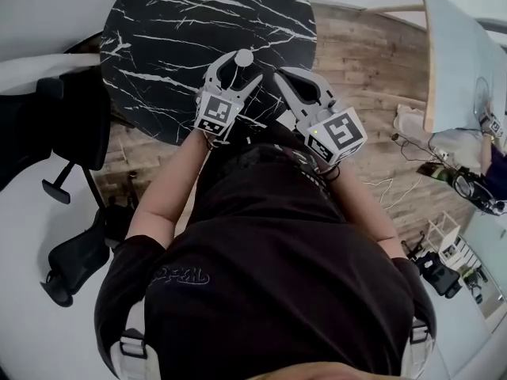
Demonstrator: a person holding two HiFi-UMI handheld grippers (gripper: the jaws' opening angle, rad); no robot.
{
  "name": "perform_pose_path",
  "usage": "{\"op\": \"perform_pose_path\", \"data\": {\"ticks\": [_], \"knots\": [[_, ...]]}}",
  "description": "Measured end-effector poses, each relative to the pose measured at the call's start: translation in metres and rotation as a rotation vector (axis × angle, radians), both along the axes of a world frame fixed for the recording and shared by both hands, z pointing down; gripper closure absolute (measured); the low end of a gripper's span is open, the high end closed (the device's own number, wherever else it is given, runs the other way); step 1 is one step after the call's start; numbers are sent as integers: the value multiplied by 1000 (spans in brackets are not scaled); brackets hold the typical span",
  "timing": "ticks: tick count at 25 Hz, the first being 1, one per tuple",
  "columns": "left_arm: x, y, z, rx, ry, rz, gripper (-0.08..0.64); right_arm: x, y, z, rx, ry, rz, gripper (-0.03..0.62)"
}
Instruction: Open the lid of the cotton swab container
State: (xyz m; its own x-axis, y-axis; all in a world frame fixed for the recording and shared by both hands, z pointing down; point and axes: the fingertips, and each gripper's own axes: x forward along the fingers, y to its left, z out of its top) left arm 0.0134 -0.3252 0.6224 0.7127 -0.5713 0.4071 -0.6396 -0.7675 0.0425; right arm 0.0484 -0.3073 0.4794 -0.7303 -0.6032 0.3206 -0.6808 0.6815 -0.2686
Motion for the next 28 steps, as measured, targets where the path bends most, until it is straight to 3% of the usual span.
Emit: {"op": "perform_pose_path", "data": {"ticks": [18, 28], "knots": [[-10, -20, 117, -128, -147, -69, 221, 17, -13, 18, -44, 44, -20, 569], [-3, -22, 148, -154, -199, -69, 222, 27, -17, 26, -63, 47, -12, 569]]}}
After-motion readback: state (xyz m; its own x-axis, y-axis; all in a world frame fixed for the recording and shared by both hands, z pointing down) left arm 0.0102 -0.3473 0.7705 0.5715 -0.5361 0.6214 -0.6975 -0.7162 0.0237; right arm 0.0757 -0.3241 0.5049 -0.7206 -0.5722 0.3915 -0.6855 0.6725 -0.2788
